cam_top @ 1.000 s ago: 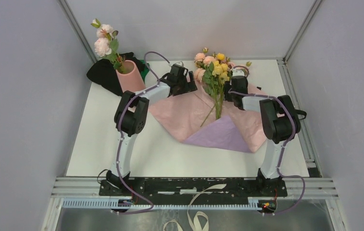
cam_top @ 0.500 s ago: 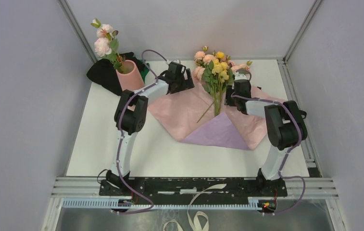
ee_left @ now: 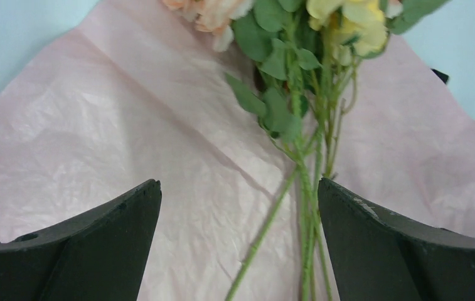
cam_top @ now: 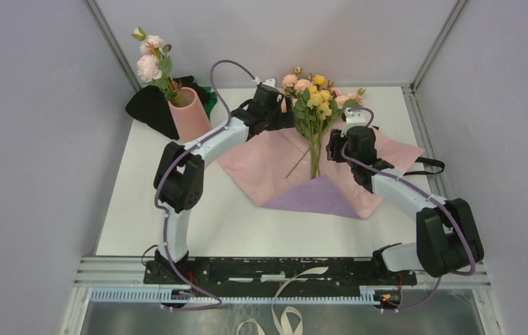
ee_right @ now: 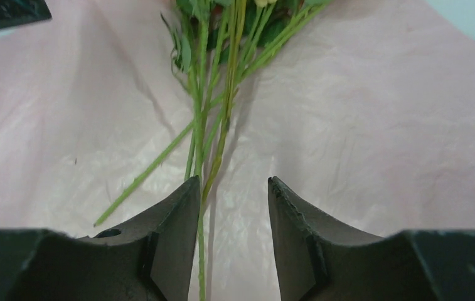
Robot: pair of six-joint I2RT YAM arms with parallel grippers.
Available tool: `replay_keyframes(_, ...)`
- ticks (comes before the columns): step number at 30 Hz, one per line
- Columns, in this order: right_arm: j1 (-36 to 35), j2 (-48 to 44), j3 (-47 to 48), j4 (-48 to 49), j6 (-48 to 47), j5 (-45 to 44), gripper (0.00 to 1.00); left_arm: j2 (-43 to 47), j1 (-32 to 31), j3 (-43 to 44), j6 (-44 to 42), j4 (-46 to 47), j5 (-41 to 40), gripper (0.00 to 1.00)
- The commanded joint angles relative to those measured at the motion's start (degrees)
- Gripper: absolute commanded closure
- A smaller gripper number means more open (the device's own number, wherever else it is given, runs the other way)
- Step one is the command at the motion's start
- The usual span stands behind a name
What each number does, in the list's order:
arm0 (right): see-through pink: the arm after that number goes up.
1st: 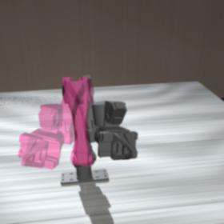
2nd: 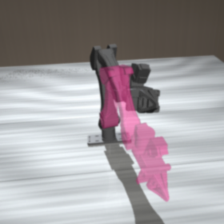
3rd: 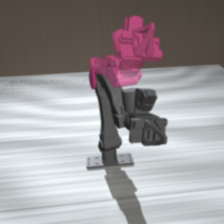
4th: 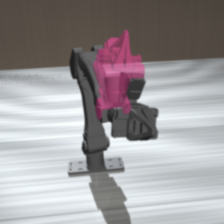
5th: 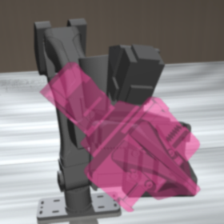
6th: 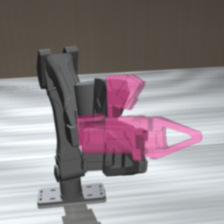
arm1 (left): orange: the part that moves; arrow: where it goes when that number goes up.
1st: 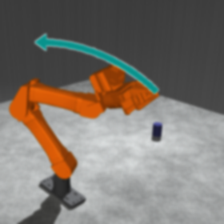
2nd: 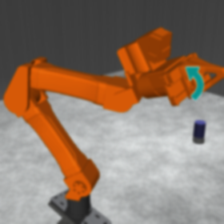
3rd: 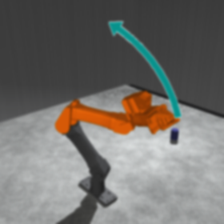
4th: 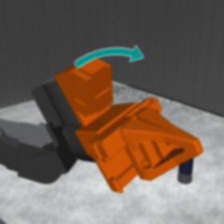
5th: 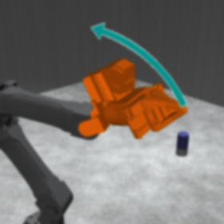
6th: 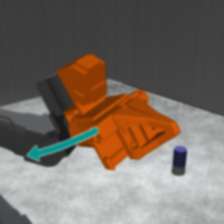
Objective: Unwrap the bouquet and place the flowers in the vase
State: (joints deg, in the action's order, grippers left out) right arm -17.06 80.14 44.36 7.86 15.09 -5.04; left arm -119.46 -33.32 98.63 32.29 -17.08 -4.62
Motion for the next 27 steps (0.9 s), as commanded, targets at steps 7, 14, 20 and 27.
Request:
replay_keyframes(7, -0.91, -8.76, -4.22, -3.68, -1.44, -0.21, 0.50, 4.33, -9.46, -9.26, -1.18, 3.96, -2.04, 0.00)
replay_keyframes(14, -0.86, -11.41, -2.85, -4.93, -1.86, -1.31, 0.49, 7.83, -13.11, -14.31, -0.91, 5.13, -1.12, 0.00)
replay_keyframes(20, -0.86, -11.28, -1.04, -5.25, -2.39, -1.84, 0.49, 12.74, -15.04, -22.79, 1.04, 5.76, 1.83, 0.00)
replay_keyframes(27, -0.83, -8.68, 2.80, -5.83, -3.10, -2.23, 0.49, 19.12, -21.43, -32.33, 3.57, 6.56, -0.07, 0.00)
